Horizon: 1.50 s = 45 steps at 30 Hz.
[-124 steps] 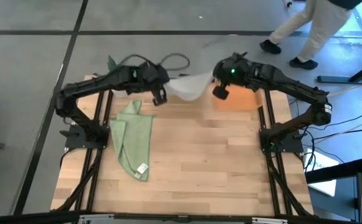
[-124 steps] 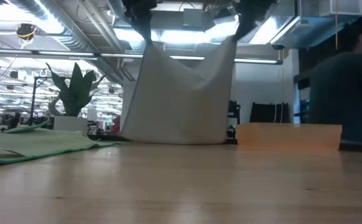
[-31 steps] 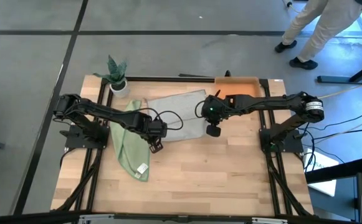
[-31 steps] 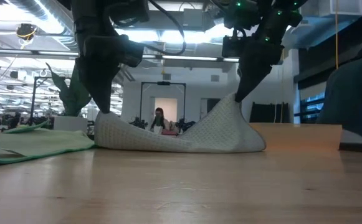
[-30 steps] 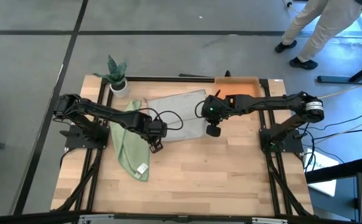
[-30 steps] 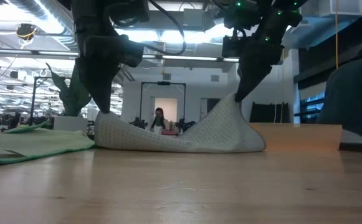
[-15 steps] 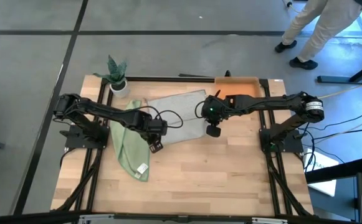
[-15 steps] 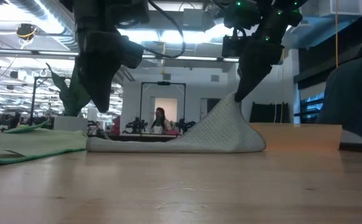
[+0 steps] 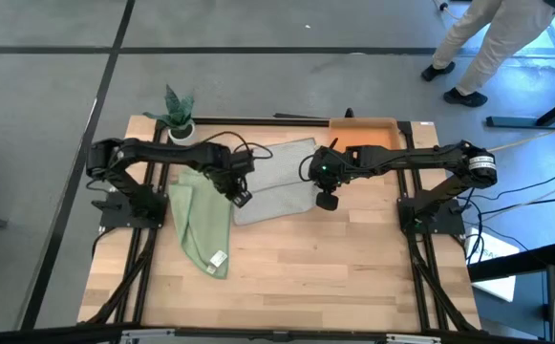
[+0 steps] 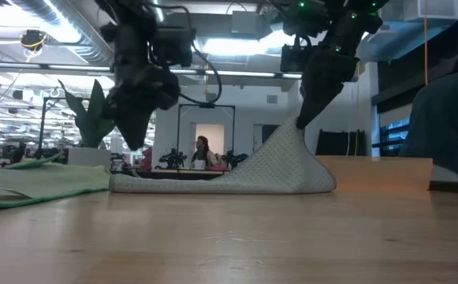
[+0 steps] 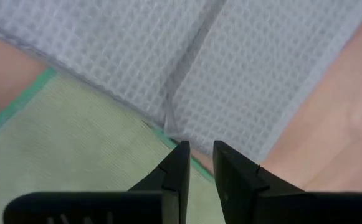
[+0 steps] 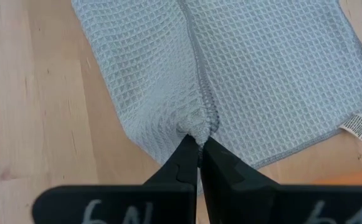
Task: Roll microfiber towels into tight, uniform cylinder then place into a basket
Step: Fold the gray microfiber towel
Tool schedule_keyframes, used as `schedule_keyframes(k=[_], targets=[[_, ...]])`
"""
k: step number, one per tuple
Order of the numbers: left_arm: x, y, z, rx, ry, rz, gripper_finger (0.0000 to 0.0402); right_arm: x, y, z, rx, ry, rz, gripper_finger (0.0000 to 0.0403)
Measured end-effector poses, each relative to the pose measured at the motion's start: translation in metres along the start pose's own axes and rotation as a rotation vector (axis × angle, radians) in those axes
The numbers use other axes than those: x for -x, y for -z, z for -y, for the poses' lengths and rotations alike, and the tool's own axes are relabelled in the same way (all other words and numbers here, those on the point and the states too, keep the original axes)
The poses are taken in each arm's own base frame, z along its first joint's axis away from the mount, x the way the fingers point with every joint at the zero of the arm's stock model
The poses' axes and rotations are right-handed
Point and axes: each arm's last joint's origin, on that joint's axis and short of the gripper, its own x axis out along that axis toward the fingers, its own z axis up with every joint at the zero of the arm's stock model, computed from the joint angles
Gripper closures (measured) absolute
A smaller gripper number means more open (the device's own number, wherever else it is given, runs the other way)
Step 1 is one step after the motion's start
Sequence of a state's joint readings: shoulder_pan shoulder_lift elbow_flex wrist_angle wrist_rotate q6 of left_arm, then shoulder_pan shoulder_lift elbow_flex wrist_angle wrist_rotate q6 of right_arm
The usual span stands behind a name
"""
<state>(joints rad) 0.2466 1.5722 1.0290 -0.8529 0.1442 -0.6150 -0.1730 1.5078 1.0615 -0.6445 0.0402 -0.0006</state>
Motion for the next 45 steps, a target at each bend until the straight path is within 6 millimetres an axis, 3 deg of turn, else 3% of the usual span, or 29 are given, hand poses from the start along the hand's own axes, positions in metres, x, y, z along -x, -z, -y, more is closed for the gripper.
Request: schedule_keyframes(k=[9,25,34,41,45], targets=[[-0.022,0.004,0.015,-0.162,-0.072,-0.009,0.0341,0.000,0.000,0.000,0.000,0.000,0.005,0.0393],[-0.043,0.001,0.016,-0.151,-0.196,0.008,0.0341,0.000,-0.001,0.000,-0.001,0.001,0.006,0.0393],[-0.045,0.000,0.016,-0.179,-0.196,0.007,0.0342,0.000,0.000,0.000,-0.001,0.001,0.005,0.0393],[-0.045,0.001,0.015,-0.242,-0.202,-0.008,0.0391,0.000,0.000,0.000,-0.001,0.001,0.005,0.0393],[-0.044,0.003,0.013,-0.241,-0.218,-0.033,0.0400,0.000,0.000,0.000,0.001,0.001,0.005,0.0393]])
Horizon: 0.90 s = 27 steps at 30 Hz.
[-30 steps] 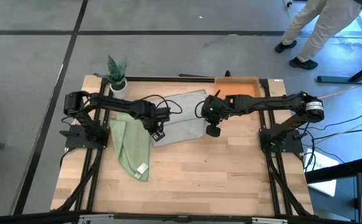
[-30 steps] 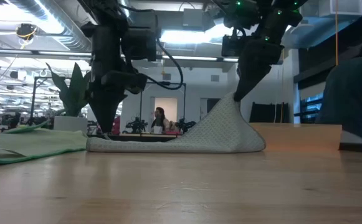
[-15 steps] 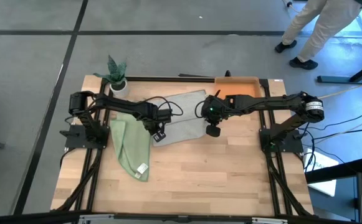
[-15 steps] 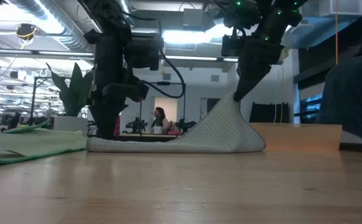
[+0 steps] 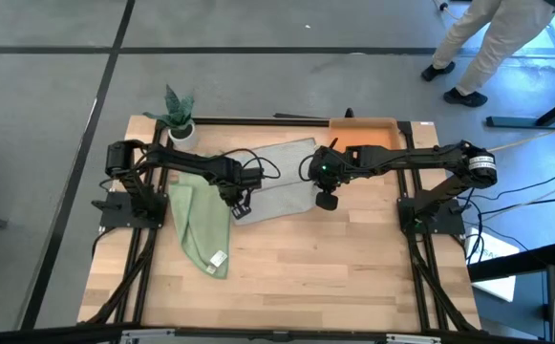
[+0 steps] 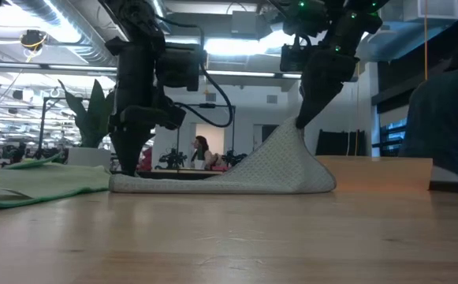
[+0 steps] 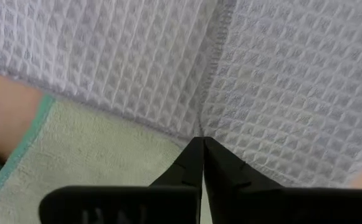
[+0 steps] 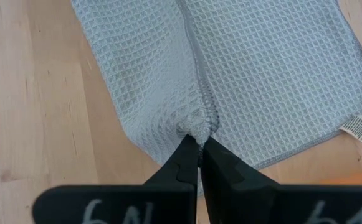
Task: Roll microfiber towels into tight, uniform cylinder then place into a basket
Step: Fold the gray microfiber towel
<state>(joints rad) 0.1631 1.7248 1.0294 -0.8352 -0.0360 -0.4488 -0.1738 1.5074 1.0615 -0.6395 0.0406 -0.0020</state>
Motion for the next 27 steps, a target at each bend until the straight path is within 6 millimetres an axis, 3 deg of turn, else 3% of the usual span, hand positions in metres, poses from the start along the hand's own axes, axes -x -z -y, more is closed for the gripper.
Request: schedule_keyframes(k=[18,27], targets=[[0.018,0.002,-0.008,0.037,0.068,0.015,0.0398,0.003,-0.004,0.003,-0.008,0.015,0.016,0.0393],[0.016,0.000,-0.002,0.025,0.046,0.060,0.0354,0.003,-0.005,0.004,-0.013,0.017,0.022,0.0393]])
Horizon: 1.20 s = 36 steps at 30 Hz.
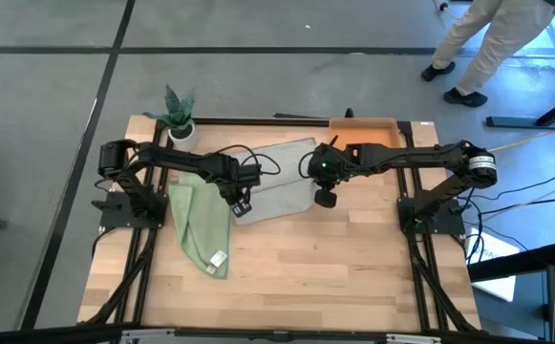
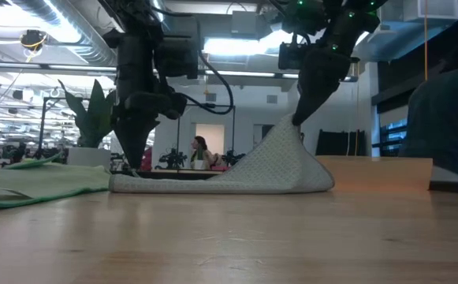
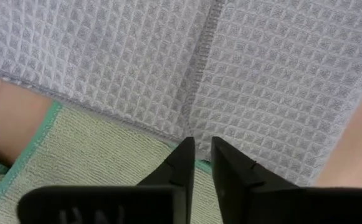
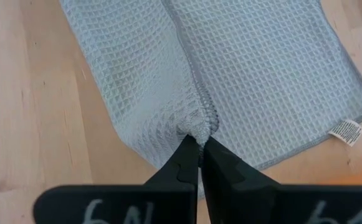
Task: Roll microfiber towels into tight, uniform cylinder then place into a basket
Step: Fold the gray microfiber towel
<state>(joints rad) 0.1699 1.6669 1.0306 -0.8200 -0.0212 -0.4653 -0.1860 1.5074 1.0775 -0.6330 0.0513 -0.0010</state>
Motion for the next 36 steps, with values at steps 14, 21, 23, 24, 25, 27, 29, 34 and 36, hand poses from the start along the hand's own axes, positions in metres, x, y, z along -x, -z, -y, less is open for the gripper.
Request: schedule_keyframes(k=[14,21,23,24,25,27,29,34,36], targets=[[-0.018,-0.002,-0.001,0.073,-0.038,-0.052,0.0334,0.000,0.000,0.000,-0.007,0.000,0.002,0.0393],[-0.021,-0.002,0.000,0.057,-0.038,-0.067,0.0334,0.000,0.000,0.000,-0.023,0.000,0.003,0.0393],[-0.021,-0.002,0.001,0.053,-0.022,-0.075,0.0334,0.000,0.000,0.000,-0.023,0.000,0.003,0.0393],[-0.021,-0.002,0.001,0.052,-0.019,-0.078,0.0336,0.000,0.000,0.000,-0.023,0.000,0.003,0.0393],[-0.021,-0.002,0.001,0.052,-0.015,-0.080,0.0340,0.000,0.000,0.000,-0.023,0.000,0.003,0.0393],[-0.021,-0.002,0.001,0.052,-0.011,-0.082,0.0355,0.000,0.000,0.000,-0.023,0.000,0.003,0.0393],[-0.021,-0.002,0.001,0.052,-0.011,-0.084,0.0378,0.000,0.000,0.000,-0.023,0.000,0.003,0.0393],[-0.021,-0.002,0.001,0.051,-0.009,-0.085,0.0398,0.000,0.000,0.000,-0.020,0.000,0.003,0.0393],[-0.021,-0.002,0.001,0.051,-0.008,-0.086,0.0400,0.000,0.000,0.000,-0.020,0.000,0.003,0.0393]])
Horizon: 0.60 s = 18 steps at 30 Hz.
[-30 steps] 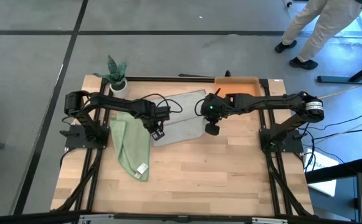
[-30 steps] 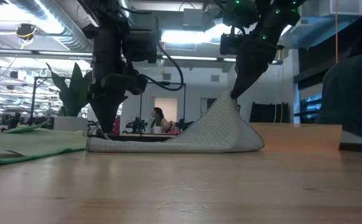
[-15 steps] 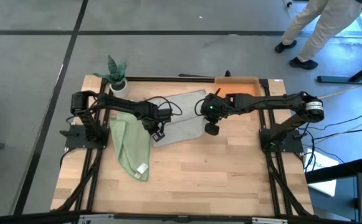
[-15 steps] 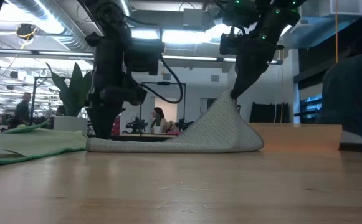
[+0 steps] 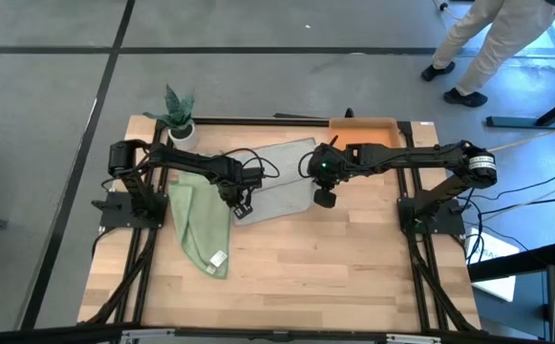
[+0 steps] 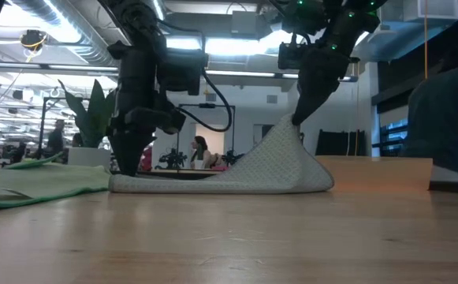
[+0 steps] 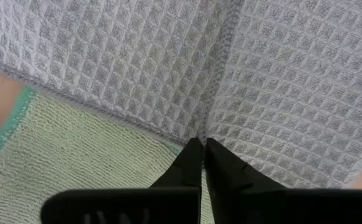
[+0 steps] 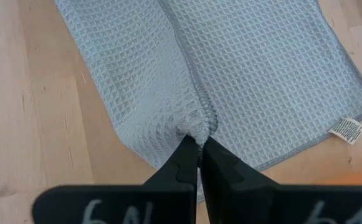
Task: Roll microfiber towels into tight, uniform cylinder then place into a basket
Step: Fold the gray microfiber towel
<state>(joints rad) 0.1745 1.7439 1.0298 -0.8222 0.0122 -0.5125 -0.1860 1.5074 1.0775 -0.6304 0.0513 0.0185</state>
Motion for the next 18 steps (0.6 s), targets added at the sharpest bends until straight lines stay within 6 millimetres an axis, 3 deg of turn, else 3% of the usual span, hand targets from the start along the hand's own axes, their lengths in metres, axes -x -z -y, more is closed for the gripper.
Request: schedule_keyframes(k=[10,18], targets=[[0.003,0.003,-0.001,-0.002,-0.001,-0.014,0.0401,0.000,0.000,0.003,-0.011,0.006,-0.001,0.0393],[0.023,0.009,-0.006,0.003,0.003,0.029,0.0401,0.002,0.000,0.015,-0.040,0.067,-0.024,0.0393]])
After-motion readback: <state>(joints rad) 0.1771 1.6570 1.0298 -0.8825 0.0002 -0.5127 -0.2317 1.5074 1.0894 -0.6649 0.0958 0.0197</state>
